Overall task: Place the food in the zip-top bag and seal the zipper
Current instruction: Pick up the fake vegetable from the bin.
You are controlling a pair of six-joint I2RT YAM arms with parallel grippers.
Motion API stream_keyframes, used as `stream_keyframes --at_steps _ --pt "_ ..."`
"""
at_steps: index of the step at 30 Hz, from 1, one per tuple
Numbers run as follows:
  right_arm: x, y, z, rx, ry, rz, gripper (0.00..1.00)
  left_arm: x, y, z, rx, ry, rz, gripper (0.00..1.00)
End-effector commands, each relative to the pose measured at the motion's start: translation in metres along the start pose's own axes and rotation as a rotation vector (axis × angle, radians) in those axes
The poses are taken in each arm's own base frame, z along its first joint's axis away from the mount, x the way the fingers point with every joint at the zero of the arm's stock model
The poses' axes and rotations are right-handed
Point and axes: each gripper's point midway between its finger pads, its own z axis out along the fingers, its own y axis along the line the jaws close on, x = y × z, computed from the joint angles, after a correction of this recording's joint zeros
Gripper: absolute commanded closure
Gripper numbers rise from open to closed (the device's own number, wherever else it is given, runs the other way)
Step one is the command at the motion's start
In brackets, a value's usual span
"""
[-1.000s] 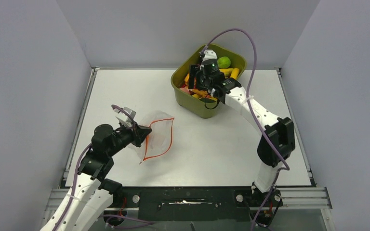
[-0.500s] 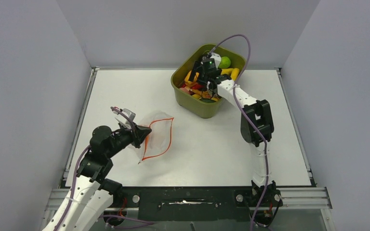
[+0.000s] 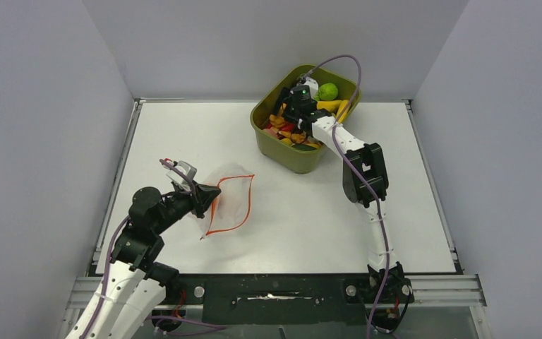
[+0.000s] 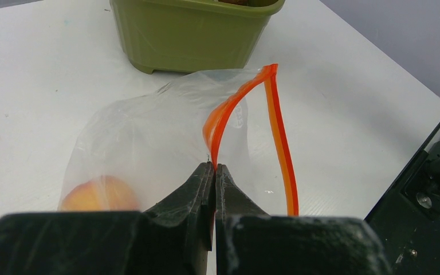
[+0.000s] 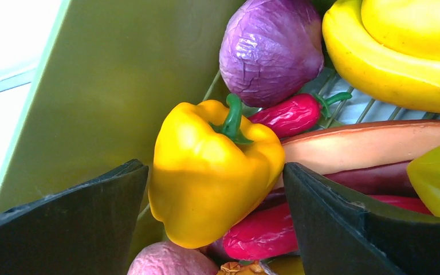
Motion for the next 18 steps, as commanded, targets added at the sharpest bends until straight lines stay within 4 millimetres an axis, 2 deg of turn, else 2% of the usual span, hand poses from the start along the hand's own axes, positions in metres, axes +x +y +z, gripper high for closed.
stream_keyframes --at_steps 1,3,7,10,18 --pt "-0.017 0.012 -0.002 -0.045 -0.039 0.028 0.11 -0.017 -0.003 -0.001 0.013 -0.063 0.046 1.0" --pt "-0.017 0.01 -0.003 -0.046 -0.041 0.026 0.15 -0.017 -0.003 -0.001 0.011 -0.063 0.046 1.0" --pt "-0.019 0.004 -0.008 -0.055 -0.051 0.025 0.34 -0.017 -0.002 -0.001 0.009 -0.062 0.045 1.0" --pt "-0.026 0.004 -0.013 -0.071 -0.069 0.029 0.43 -0.017 -0.003 -0.001 0.009 -0.061 0.045 1.0" --pt "-0.046 0.013 -0.031 -0.112 -0.098 -0.009 0.5 -0.018 -0.001 -0.001 0.0 -0.067 0.046 1.0"
